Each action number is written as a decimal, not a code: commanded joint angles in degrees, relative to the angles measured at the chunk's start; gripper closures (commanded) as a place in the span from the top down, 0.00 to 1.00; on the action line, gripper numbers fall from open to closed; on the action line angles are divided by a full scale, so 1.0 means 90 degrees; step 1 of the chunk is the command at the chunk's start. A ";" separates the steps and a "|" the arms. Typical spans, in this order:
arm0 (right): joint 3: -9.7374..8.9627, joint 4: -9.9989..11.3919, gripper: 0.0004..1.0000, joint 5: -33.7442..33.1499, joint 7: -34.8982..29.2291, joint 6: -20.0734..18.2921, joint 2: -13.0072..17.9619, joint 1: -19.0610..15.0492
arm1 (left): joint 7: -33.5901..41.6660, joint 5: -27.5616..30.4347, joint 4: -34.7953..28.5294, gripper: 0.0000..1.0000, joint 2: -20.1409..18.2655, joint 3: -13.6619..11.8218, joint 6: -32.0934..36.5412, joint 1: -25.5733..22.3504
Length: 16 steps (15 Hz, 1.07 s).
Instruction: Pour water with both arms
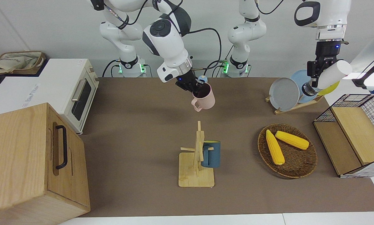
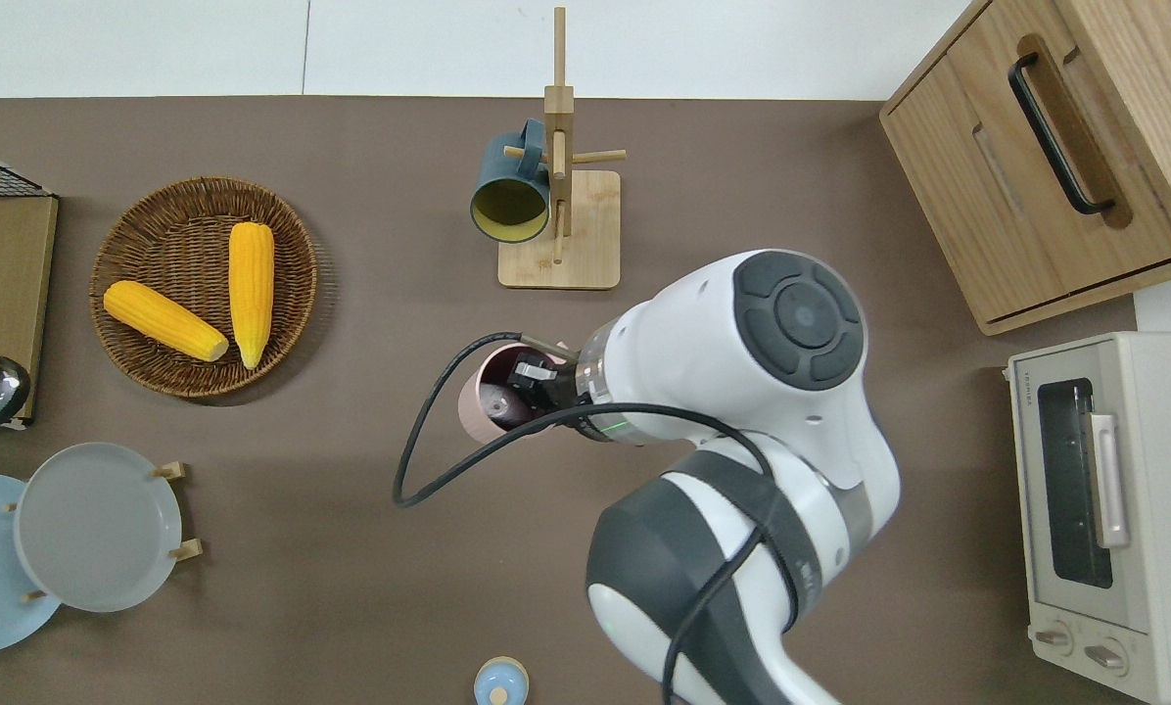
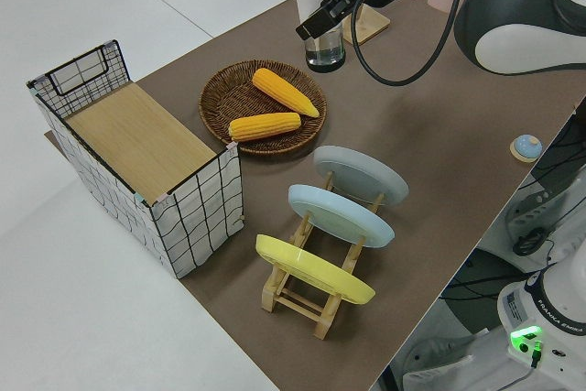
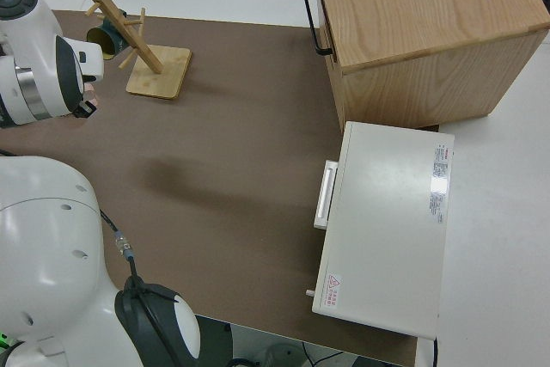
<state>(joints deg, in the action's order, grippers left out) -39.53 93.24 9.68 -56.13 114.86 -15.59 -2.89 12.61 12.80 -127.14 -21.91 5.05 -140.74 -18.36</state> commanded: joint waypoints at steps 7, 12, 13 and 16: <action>0.0104 -0.0028 0.00 -0.1338 -0.1545 0.0968 -0.1001 0.1325 | -0.0464 -0.0163 -0.1409 0.00 -0.1383 0.0474 -0.0046 -0.0050; 0.0436 -0.0136 0.00 -0.2042 -0.2190 0.1427 -0.1549 0.2000 | -0.0473 -0.0163 -0.1674 0.00 -0.1569 0.0484 -0.0065 0.0009; 0.0466 -0.0145 0.00 -0.2052 -0.2200 0.1456 -0.1617 0.2058 | -0.0473 -0.0163 -0.1674 0.00 -0.1588 0.0494 -0.0065 0.0009; 0.0573 -0.0418 0.00 -0.2159 -0.2395 0.1515 -0.1851 0.2331 | -0.0483 -0.0163 -0.1752 0.00 -0.1618 0.0494 -0.0055 0.0058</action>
<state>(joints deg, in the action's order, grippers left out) -35.29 92.91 -7.39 -75.01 127.84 -29.77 15.96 9.80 12.73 -141.70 -34.00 9.42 -140.75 -18.36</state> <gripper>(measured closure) 0.947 0.352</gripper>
